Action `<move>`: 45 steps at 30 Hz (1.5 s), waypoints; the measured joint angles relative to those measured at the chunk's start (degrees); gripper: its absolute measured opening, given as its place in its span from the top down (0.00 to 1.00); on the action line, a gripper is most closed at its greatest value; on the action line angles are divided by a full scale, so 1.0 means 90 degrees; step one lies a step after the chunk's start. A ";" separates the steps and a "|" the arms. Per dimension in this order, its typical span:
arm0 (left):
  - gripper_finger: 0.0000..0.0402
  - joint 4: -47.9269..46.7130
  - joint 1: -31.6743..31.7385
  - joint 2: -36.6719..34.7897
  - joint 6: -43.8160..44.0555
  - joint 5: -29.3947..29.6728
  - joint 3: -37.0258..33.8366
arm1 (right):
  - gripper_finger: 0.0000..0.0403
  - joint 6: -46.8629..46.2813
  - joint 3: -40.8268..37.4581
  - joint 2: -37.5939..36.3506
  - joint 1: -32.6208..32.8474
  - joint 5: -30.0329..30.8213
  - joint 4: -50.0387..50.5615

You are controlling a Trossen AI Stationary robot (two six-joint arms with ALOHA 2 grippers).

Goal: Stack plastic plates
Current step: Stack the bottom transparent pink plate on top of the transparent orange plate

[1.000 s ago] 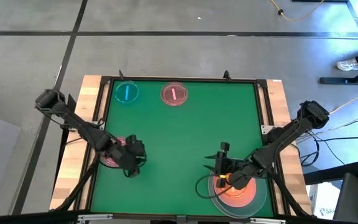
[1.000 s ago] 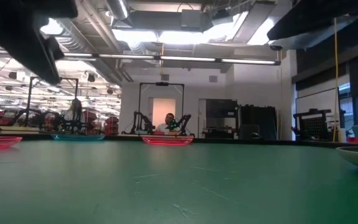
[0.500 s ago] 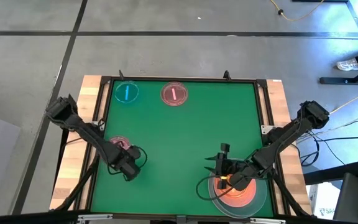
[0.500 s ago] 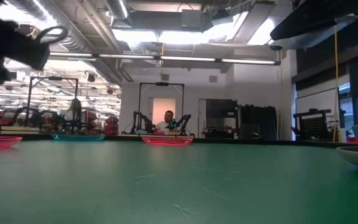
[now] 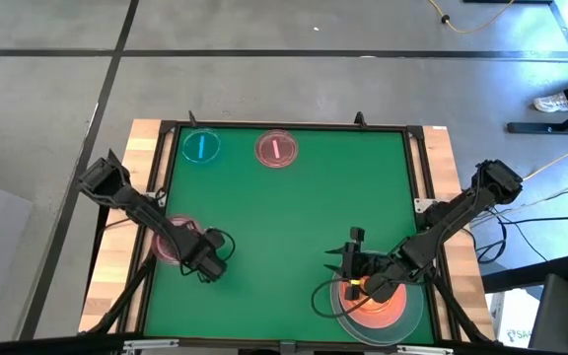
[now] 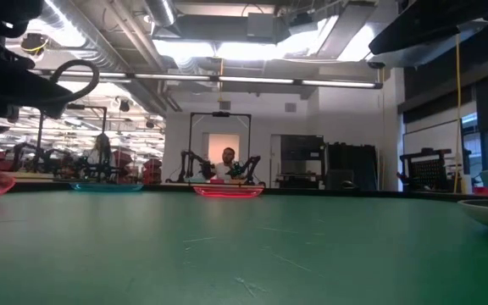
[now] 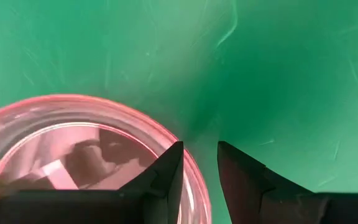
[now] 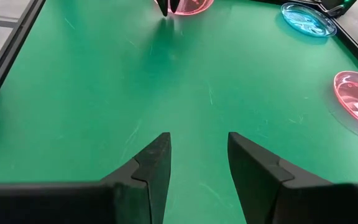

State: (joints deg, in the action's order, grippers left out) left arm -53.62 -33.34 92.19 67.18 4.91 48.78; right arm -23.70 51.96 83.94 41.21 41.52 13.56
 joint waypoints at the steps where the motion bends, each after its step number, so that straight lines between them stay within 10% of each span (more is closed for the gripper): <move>1: 0.77 -0.0053 0.0000 -0.0001 0.0000 -0.0042 0.0019 | 0.63 0.0000 0.0000 0.0000 0.0000 0.0000 0.0000; 27: 0.78 -0.0064 -0.0049 -0.0011 0.0249 -0.0168 -0.0203 | 0.63 0.0001 0.0000 0.0000 0.0000 0.0005 0.0005; 35: 0.98 -0.0113 -0.0051 -0.0011 -0.0456 -0.0024 -0.0181 | 0.63 0.0002 0.0000 0.0000 0.0000 0.0007 0.0006; 45: 0.99 0.0263 -0.0063 -0.0001 -0.2617 0.1358 0.0855 | 0.63 0.1011 0.0002 0.0000 -0.0008 0.0007 -0.0140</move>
State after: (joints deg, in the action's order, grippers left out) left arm -51.25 -33.91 92.18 43.62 17.14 56.47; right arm -14.61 51.99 83.94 41.14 41.58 12.30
